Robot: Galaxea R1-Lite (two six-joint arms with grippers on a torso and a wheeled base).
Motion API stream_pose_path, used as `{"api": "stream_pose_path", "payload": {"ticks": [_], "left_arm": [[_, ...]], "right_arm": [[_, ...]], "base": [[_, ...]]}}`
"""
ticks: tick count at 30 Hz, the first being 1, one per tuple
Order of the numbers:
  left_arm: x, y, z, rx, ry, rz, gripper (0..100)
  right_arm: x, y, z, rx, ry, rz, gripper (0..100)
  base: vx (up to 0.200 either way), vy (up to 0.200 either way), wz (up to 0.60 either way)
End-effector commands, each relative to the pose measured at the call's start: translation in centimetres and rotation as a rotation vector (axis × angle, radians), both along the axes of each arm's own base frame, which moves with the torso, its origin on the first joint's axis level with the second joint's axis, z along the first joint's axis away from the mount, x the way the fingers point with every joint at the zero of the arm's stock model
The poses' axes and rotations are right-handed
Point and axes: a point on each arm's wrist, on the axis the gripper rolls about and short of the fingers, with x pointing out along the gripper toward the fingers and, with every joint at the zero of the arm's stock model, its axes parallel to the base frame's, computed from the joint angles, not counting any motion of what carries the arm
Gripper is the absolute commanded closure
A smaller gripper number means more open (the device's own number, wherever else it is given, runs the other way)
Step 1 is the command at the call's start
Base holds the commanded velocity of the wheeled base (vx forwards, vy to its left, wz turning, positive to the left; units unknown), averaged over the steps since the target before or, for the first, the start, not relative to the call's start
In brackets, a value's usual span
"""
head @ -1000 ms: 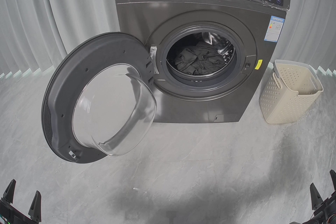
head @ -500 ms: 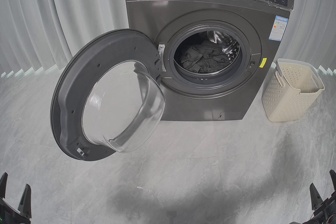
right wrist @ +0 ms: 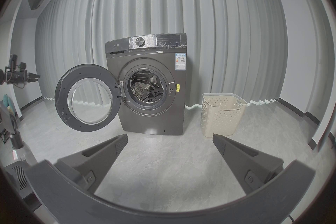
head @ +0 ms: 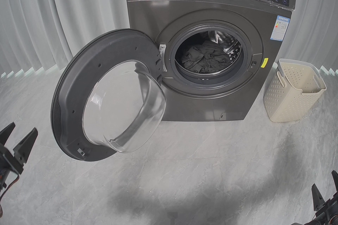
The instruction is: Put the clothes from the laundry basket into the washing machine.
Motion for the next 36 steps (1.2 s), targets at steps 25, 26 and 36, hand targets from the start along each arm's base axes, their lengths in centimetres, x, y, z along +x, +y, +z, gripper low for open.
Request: {"api": "stream_pose_path", "payload": {"ticks": [25, 26, 36], "left_arm": [[10.0, -2.6, -1.8, -0.005, 0.194, -0.443, 0], [10.0, -2.6, -1.8, -0.005, 0.194, -0.445, 0], [9.7, -5.6, -0.4, 0.004, 0.147, -0.608, 0]], "right_arm": [[0.0, 0.0, -0.5, 0.000, 0.006, 0.002, 0], [0.0, 0.0, -0.5, 0.000, 0.006, 0.002, 0], [0.0, 0.0, -0.5, 0.000, 0.007, 0.002, 0]], "base": [[0.000, 0.000, 0.00], [0.000, 0.000, 0.00], [0.000, 0.000, 0.00]]}}
